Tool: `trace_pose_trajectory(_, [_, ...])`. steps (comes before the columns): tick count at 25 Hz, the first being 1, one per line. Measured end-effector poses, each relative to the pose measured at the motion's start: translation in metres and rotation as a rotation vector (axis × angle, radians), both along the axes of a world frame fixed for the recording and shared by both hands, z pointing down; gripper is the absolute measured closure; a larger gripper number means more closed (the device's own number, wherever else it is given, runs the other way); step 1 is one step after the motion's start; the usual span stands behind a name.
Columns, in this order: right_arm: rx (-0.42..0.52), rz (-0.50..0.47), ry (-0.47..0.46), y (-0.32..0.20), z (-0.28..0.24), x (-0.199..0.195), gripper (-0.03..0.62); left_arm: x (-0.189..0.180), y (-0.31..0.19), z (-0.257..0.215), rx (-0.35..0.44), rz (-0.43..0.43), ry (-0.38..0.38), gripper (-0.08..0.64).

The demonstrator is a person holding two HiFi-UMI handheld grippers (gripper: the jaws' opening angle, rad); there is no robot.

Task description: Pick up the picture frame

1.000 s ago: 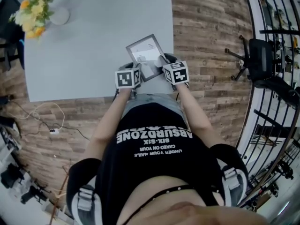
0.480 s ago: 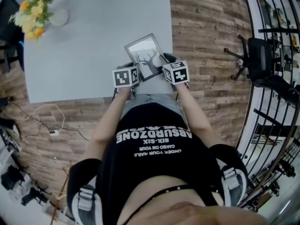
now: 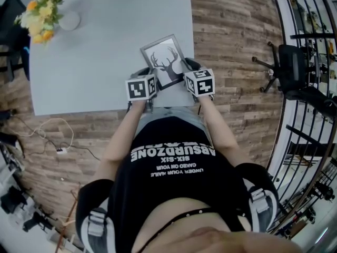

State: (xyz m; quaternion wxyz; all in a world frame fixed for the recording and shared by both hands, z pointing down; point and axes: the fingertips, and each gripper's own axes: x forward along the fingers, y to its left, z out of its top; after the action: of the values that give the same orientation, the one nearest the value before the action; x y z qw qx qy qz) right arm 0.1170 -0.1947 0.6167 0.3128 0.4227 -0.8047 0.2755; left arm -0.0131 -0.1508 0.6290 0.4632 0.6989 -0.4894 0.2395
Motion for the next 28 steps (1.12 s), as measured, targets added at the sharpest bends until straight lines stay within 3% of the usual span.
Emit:
trace_pose_trajectory(6, [0.053, 0.035, -0.037, -0.005, -0.027, -0.001, 0.515, -0.004, -0.011, -0.028, 0.069, -0.026, 0.020, 0.443])
trace_pose_trajectory(14, [0.119, 0.114, -0.099, -0.008, -0.070, 0.001, 0.515, -0.004, -0.026, -0.084, 0.254, -0.003, -0.046, 0.448])
trace_pose_trajectory(28, [0.275, 0.125, -0.164, -0.003, -0.143, -0.010, 0.514, -0.018, -0.028, -0.152, 0.440, -0.057, -0.040, 0.453])
